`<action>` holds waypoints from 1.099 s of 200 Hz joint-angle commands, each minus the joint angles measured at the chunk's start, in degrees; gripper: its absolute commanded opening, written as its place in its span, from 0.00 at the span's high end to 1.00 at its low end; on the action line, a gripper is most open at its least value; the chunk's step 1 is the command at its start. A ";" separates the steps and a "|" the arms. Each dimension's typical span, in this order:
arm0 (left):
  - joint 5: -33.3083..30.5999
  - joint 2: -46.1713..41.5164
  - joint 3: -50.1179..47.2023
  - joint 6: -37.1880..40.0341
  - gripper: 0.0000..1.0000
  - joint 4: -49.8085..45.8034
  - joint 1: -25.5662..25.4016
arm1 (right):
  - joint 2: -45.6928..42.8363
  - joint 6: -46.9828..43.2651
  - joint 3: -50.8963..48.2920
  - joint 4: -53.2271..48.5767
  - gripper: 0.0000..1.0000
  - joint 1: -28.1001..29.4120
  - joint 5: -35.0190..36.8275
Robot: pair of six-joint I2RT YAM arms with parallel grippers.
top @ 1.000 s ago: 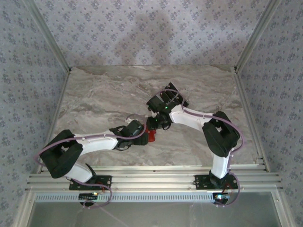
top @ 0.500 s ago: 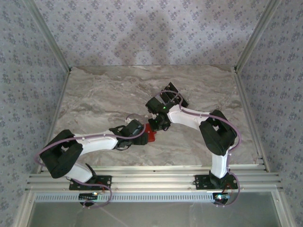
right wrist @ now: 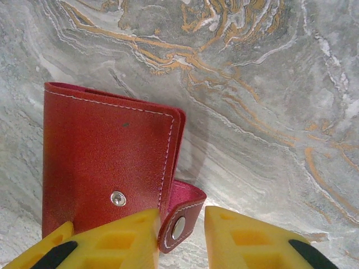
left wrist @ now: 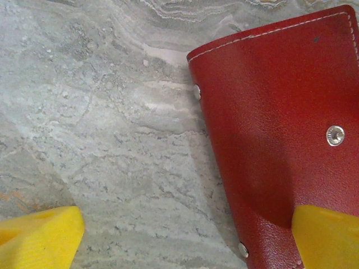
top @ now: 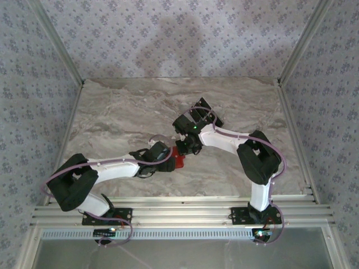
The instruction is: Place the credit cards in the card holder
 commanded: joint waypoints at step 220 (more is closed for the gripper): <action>0.45 -4.83 2.99 2.65 0.03 -5.56 2.38 | -3.07 0.67 -0.73 -0.35 1.00 -1.26 -2.36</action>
